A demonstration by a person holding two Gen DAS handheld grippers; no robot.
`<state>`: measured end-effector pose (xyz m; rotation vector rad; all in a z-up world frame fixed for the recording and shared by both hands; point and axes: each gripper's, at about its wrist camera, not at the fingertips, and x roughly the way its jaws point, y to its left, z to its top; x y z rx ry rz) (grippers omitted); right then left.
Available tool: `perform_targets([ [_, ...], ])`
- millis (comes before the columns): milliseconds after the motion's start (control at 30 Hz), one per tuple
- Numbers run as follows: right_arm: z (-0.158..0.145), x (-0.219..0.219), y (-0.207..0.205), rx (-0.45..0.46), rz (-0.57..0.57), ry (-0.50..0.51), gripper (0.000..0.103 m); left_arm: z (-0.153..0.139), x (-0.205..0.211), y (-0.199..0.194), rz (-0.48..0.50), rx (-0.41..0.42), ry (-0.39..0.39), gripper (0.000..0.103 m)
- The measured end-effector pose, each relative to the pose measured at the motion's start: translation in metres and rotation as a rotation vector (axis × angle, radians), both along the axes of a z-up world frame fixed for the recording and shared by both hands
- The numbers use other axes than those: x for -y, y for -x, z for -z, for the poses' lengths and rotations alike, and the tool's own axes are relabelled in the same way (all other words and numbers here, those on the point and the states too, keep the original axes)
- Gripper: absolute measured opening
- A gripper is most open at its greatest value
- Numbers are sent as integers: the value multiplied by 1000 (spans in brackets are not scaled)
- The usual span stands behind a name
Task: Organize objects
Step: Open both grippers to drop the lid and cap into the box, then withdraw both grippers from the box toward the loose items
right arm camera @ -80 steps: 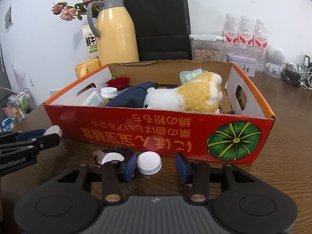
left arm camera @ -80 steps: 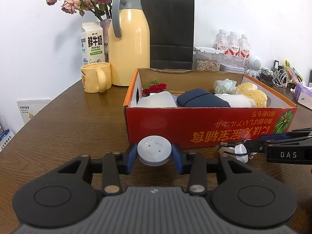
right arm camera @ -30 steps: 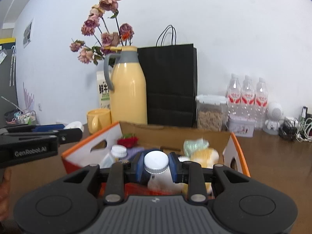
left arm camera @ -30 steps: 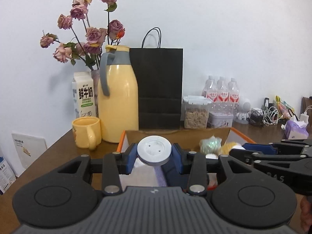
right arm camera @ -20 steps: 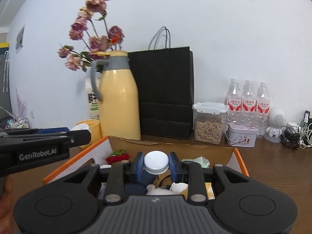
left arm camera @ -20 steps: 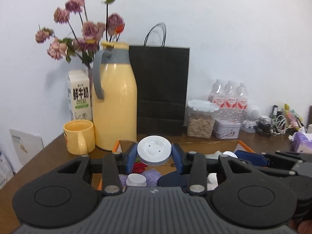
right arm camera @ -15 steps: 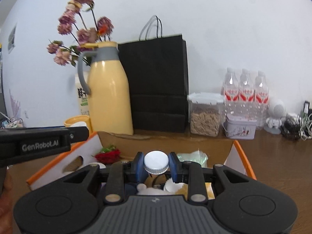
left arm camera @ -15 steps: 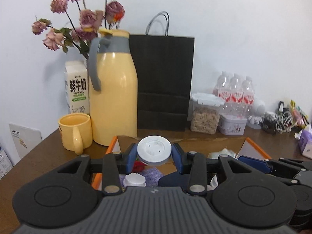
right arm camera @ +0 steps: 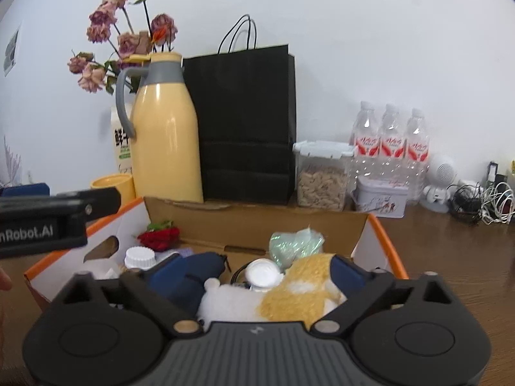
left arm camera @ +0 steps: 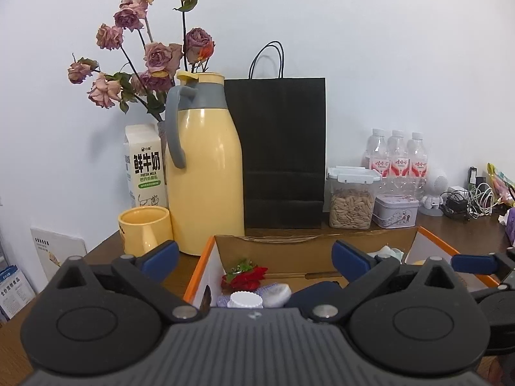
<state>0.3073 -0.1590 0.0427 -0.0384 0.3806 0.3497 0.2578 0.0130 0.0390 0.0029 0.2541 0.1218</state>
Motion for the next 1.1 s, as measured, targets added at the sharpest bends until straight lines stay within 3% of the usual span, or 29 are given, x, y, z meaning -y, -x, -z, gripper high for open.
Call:
perform_targets([
  [567, -2, 5, 18, 19, -17, 8, 103, -1, 0, 10, 4, 5, -13, 103],
  [1100, -1, 12, 64, 43, -79, 42, 103, 5, -9, 61, 14, 8, -37, 103],
])
